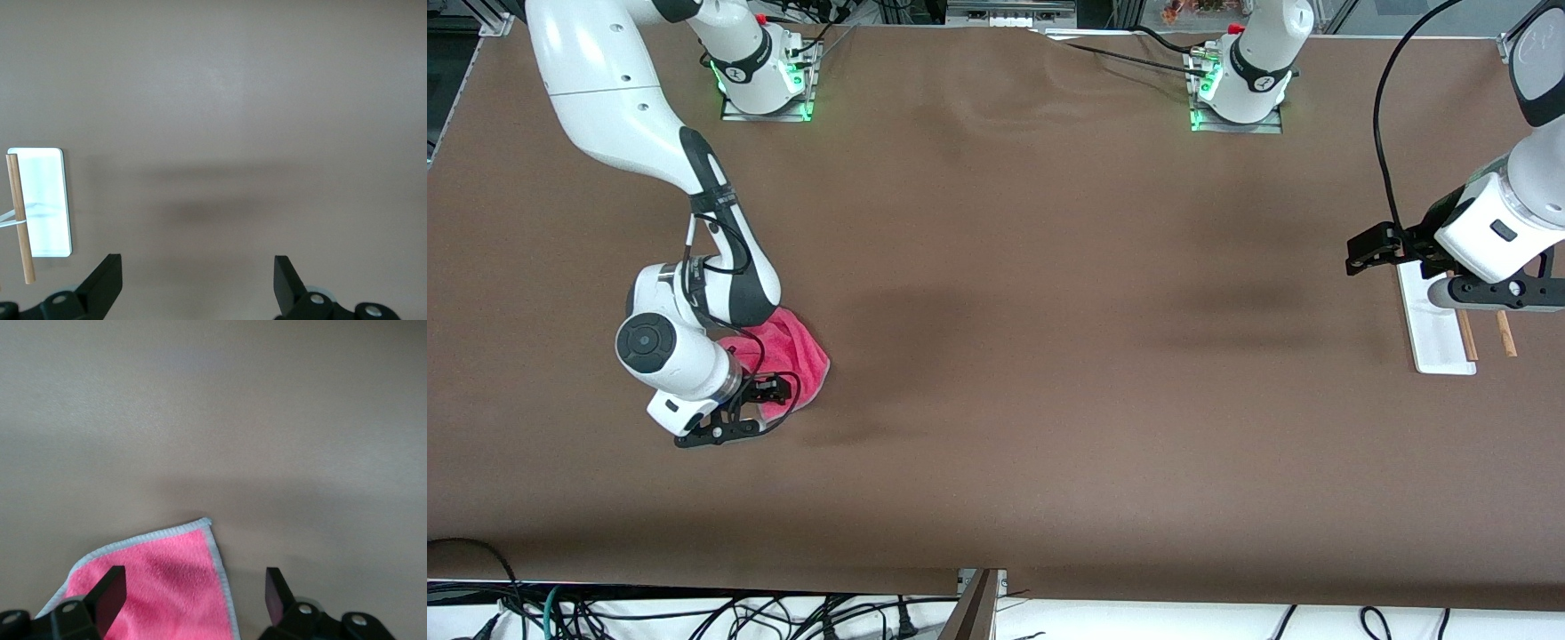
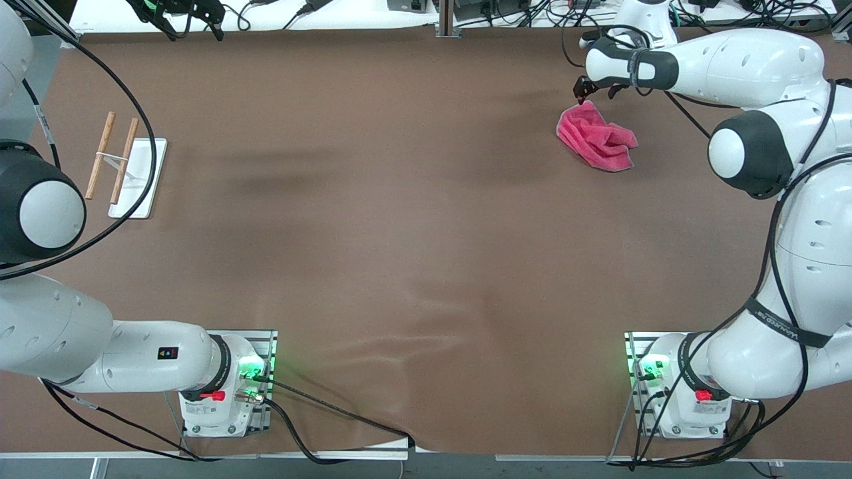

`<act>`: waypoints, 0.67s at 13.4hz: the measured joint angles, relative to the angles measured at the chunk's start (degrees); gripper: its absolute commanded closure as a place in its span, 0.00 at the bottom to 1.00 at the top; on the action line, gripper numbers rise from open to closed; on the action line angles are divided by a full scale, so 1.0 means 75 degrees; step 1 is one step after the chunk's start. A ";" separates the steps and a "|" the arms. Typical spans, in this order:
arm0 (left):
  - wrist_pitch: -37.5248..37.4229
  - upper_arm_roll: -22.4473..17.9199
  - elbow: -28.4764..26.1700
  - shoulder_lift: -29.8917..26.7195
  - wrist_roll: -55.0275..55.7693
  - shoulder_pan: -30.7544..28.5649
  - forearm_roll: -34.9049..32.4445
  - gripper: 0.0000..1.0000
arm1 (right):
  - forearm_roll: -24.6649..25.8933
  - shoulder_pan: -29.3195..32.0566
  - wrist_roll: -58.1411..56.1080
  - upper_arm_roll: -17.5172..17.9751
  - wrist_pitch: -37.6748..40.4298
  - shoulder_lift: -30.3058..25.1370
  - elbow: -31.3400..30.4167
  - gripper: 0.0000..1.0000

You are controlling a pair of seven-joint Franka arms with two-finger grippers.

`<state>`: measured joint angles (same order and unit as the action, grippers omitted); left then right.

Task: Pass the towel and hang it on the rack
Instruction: 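Lower the right gripper onto the pink towel and close it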

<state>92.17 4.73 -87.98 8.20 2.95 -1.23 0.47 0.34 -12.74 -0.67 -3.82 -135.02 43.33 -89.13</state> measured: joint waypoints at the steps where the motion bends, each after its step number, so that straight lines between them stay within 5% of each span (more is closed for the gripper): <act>1: 0.0000 0.0000 0.0000 0.0000 0.0000 0.0002 0.0000 0.00 | -0.0001 -0.0003 0.0000 0.0002 -0.0015 0.0056 0.0000 0.20; 4: 0.0000 0.0004 0.0000 0.0000 0.0000 0.0007 0.0000 0.00 | -0.0077 -0.0004 0.0007 0.0006 -0.0093 0.0199 -0.0011 0.32; 9: 0.0000 0.0013 0.0000 0.0000 0.0000 0.0013 0.0000 0.00 | -0.0189 0.0002 0.0017 -0.0001 -0.0331 0.0334 0.0003 0.88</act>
<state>92.17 4.83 -87.98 8.20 2.95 -1.13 0.47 -1.07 -12.72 -0.54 -3.82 -137.51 45.84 -89.11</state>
